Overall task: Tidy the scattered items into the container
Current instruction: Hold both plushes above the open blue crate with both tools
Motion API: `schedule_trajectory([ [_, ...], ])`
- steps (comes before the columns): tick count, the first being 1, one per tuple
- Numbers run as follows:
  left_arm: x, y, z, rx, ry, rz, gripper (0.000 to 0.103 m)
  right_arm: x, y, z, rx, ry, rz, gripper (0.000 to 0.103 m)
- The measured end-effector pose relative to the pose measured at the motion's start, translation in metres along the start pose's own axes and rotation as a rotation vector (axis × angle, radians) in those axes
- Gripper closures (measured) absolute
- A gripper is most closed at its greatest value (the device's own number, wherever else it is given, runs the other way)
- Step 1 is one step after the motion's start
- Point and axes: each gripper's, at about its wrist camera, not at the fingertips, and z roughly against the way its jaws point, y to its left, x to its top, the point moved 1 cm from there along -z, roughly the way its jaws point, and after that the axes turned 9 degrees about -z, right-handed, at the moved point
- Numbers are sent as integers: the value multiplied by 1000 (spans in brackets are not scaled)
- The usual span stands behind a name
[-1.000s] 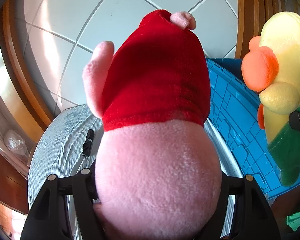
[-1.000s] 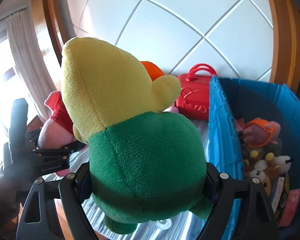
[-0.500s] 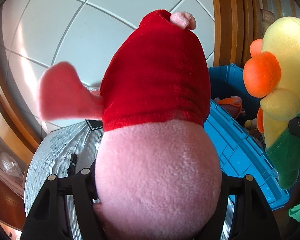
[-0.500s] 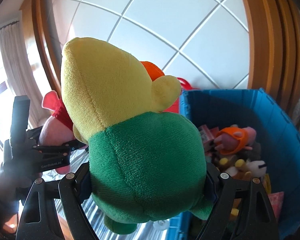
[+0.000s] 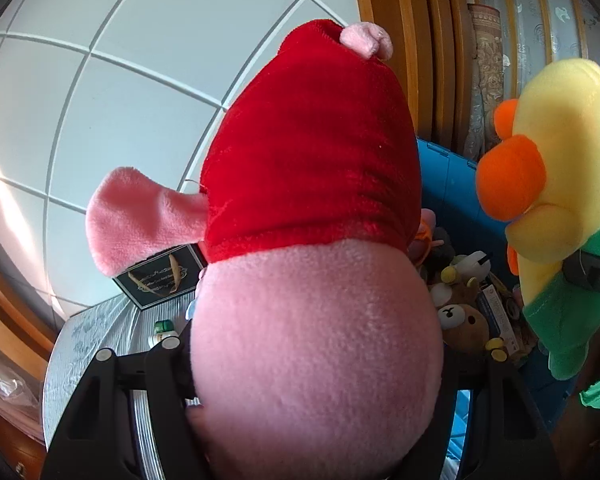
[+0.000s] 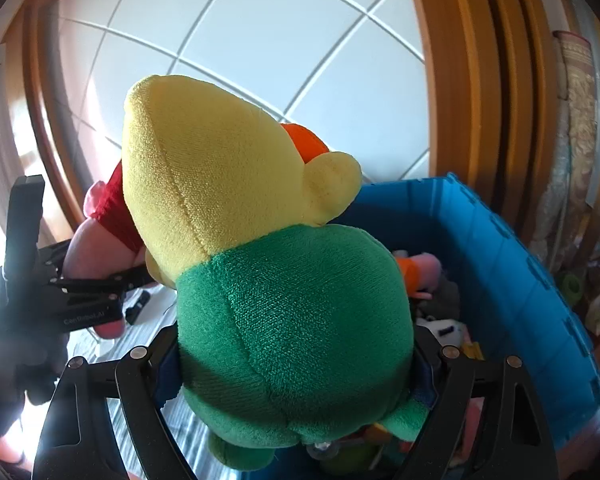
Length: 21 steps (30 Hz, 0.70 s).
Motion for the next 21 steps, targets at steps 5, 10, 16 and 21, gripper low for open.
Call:
schedule_trajectory([
  [5,32,-19,-15,-46,-7,-49,35,5,-25,5,-47,-11,-38,16],
  [10,71,-20,-34,-83,-23,-75,35,14,-48,7,-90,-24,-72,16],
  [16,99,-25,-69,-127,-12,-77,35,22,-66,11,-125,-39,-97,15],
  [21,116,-38,-91,-154,1,-84,35,28,-79,11,-154,-47,-117,16],
])
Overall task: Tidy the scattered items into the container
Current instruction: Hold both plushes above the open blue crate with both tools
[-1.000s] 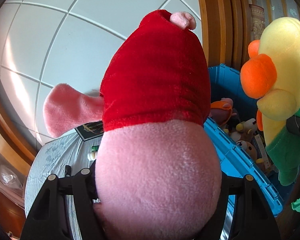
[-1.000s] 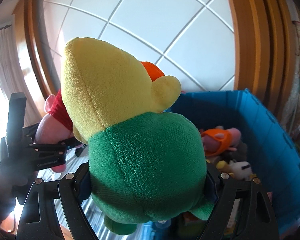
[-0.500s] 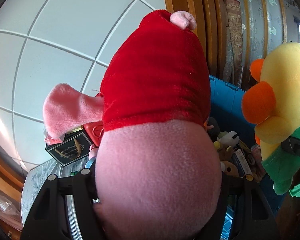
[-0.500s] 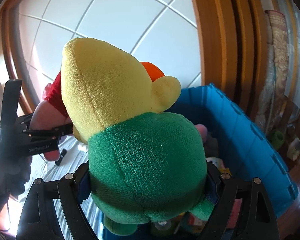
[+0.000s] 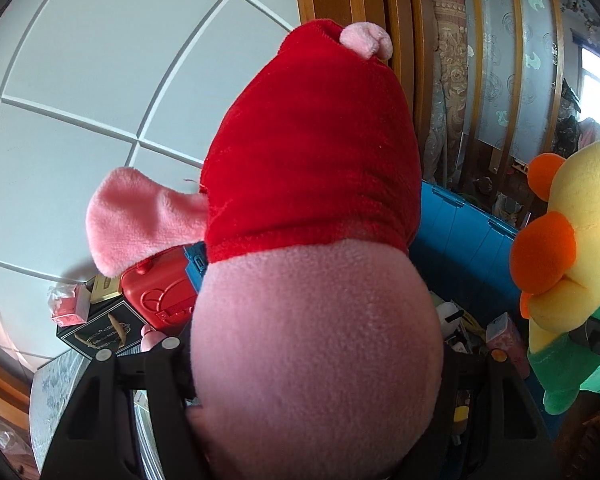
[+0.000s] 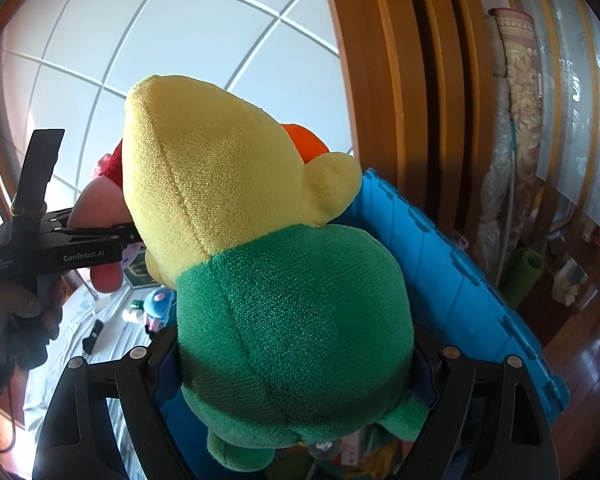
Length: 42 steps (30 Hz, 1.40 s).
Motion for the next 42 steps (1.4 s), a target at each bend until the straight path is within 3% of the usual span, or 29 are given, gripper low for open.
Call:
schedule_trajectory([
  [18,57,-23,-81,-84,32,-32,35,24,-68,-36,-122,33,-84,15],
  [27,70,-23,-102,-104,33,-24,35,32,-79,-56,-139,48,-90,12],
  [29,69,-19,-104,-97,21,-11,32,36,-78,-60,-129,40,-84,0],
  [33,72,-12,-104,-57,-3,12,2,42,-73,-71,-154,46,-69,0],
  [42,57,-1,-106,-67,21,17,1,46,-71,-76,-152,33,-70,0],
])
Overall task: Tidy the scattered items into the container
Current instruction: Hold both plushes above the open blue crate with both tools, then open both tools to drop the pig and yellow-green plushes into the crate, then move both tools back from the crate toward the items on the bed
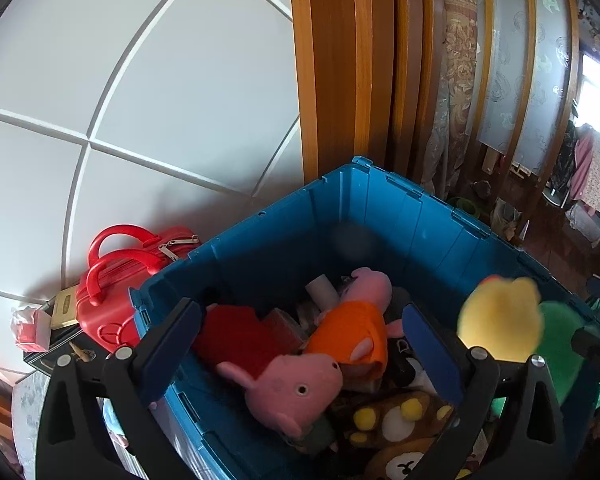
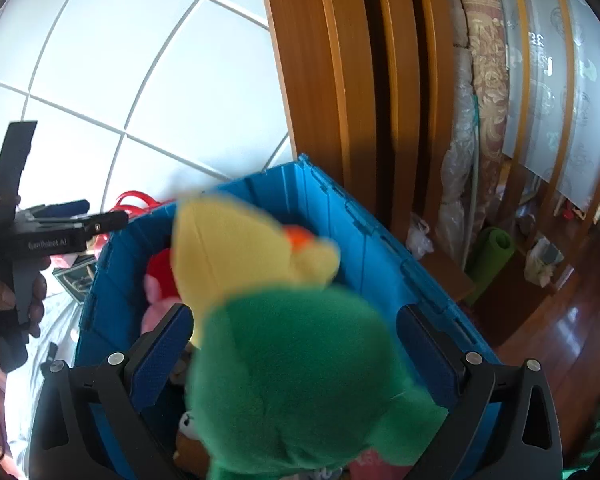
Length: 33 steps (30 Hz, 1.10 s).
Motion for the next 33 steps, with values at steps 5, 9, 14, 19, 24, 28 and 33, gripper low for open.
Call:
schedule_trajectory([
  [5,-2,4,5,-5,-5,-4,1,5,5,4,9,-15,12,0],
  [9,-6,7,11,3,-11,5,1,5,8,5,12,-11,12,0],
  [14,-16,15,21,23,-13,22,1,3,16,9,23,-13,20,0],
  [19,-35,25,32,40,-1,44,1,1,26,17,37,-18,34,0],
  [24,-56,36,44,55,2,73,1,-4,40,26,57,-21,58,0],
  [28,-74,46,57,62,-4,92,1,-11,57,34,73,-19,86,0],
  [33,-103,62,73,75,8,114,1,-20,79,44,90,-27,100,0],
])
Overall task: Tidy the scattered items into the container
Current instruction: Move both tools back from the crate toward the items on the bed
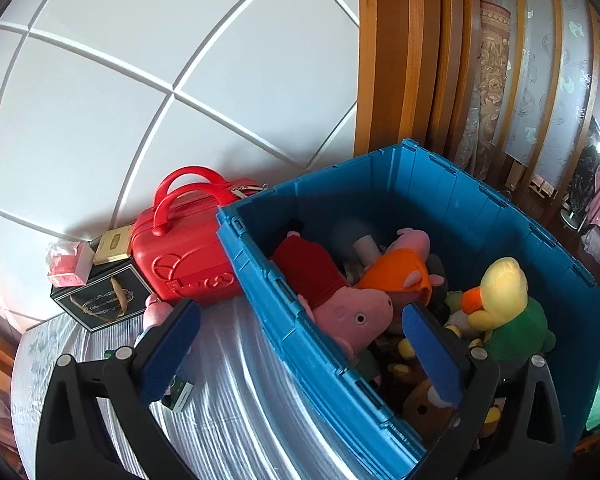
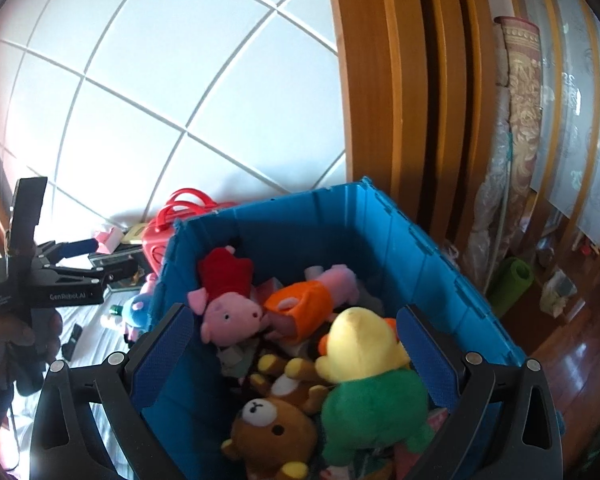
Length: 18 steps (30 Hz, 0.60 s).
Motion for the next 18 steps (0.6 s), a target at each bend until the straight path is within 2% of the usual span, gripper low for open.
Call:
schedule_trajectory([
  [6,-37,37,19,30,21,49,1,-9,35,4,20,8,30,0],
  [18,-105,109,59,98,44,103,1,-29,130,6,73,9,97,0],
])
